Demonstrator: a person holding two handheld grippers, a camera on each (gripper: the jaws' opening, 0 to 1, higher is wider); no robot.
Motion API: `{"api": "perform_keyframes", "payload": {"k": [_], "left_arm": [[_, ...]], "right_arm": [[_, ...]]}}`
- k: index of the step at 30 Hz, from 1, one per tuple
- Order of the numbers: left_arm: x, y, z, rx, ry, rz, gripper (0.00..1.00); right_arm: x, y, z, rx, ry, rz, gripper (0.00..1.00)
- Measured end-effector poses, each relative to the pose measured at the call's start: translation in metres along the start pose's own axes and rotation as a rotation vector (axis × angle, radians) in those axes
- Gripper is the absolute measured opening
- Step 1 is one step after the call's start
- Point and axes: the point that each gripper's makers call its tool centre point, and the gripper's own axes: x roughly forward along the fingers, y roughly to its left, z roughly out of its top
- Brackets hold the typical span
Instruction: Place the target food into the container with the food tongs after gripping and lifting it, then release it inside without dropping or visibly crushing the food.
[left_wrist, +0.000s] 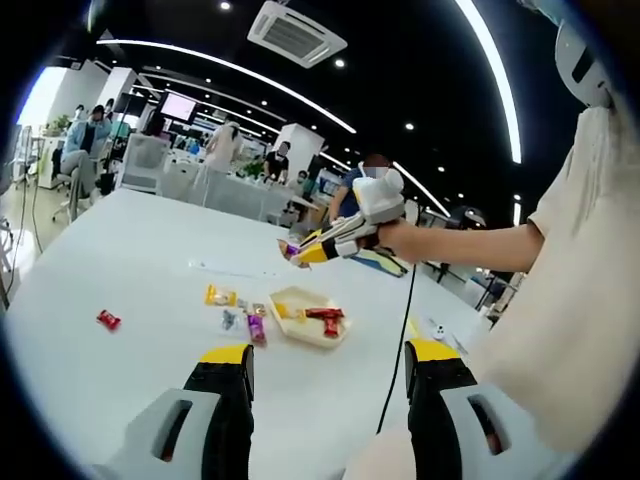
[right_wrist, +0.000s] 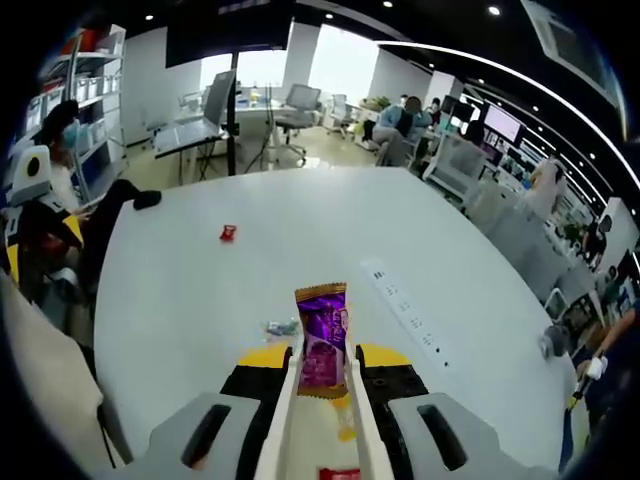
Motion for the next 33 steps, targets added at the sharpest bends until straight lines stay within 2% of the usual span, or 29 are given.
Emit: {"api": "perform_keyframes", "payload": {"k": [33], "left_arm": [[0.008, -0.006, -0.003, -0.001, 0.009, -0.011, 0.61]], "right_arm": [[-0.025, -0.033, -0.017, 0.041, 0.0, -0.072, 0.25]]}}
